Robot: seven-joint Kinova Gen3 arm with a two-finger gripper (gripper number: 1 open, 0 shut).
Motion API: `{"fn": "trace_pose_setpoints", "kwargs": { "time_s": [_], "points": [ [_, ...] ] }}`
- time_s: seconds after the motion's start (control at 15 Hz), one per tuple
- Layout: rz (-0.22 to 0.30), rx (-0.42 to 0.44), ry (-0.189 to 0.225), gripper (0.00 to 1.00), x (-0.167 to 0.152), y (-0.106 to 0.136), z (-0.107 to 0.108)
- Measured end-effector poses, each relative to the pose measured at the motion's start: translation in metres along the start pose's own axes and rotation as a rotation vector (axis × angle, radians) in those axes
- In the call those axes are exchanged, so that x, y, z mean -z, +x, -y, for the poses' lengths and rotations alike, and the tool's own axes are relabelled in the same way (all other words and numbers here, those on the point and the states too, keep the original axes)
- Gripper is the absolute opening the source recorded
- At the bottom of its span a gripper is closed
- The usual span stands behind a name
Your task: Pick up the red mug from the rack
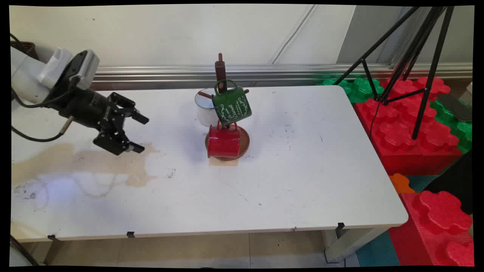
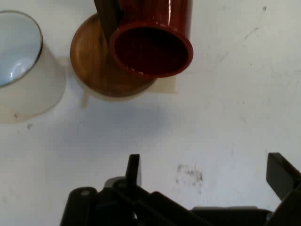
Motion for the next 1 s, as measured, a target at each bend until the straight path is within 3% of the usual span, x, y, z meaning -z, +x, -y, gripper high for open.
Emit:
{"fn": "trace_pose_setpoints", "kwargs": {
  "time_s": [1.0],
  "points": [
    [-0.089,0.067,-0.029,1.00,-0.058,0.015,0.009]
  ]
}}
